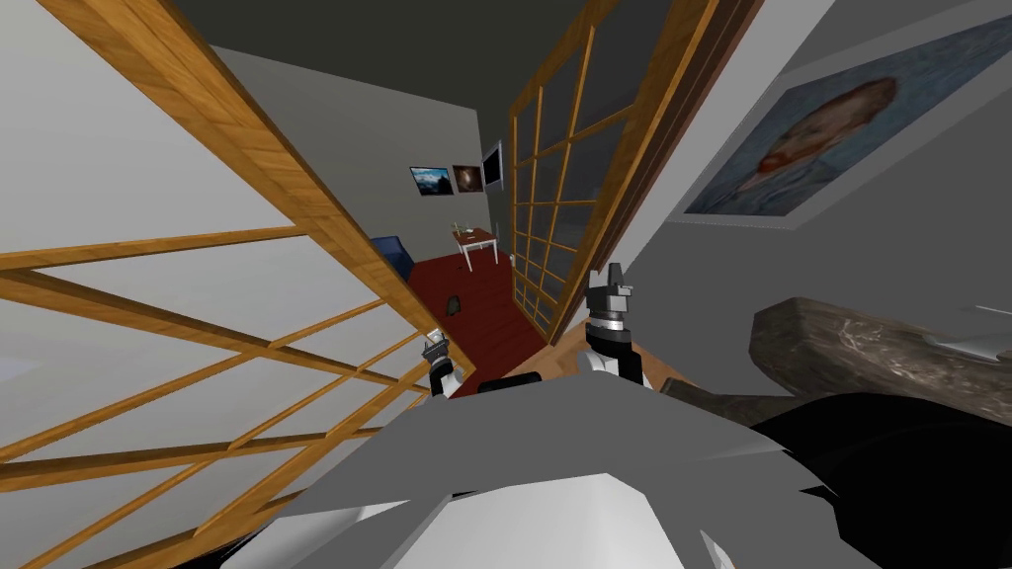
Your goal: Push the door open
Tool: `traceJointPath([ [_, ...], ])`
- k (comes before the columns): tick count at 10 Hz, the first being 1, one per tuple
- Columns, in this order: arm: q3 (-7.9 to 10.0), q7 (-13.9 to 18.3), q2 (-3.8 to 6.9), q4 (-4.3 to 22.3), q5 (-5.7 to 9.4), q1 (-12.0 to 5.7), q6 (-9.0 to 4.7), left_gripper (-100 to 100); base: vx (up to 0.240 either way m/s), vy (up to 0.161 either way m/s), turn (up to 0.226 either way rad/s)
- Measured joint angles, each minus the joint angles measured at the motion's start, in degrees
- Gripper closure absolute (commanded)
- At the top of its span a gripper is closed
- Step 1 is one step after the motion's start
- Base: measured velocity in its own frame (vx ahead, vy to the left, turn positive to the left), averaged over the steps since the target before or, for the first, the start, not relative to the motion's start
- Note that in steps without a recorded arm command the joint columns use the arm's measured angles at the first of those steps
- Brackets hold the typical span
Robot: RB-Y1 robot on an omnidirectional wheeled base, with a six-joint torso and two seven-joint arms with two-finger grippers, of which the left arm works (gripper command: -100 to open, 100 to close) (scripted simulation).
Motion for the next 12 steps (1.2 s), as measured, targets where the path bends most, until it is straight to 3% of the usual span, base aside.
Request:
traceJointPath([
  [2,-0.27,-0.8,-0.02,-1.1,1.81,1.35,0.02,100,0.156,0.013,0.041],
  [3,-0.43,-0.6,0.28,-0.1,2.41,1.21,-0.89,100,0.090,0.020,0.008],
  [5,-0.47,-2.1,-0.34,-5.1,3.47,3.67,0.67,100,0.129,0.039,0.041],
  [8,-0.84,-3.0,-0.36,-4.2,6.02,3.80,-0.83,100,0.136,0.025,0.038],
  [9,-0.61,-3.4,-0.43,-4.7,6.31,3.61,-0.82,100,0.007,0.008,-0.018],
  [12,-0.92,-4.5,-0.91,-7.2,7.52,5.54,0.18,100,0.099,0.004,0.031],
])
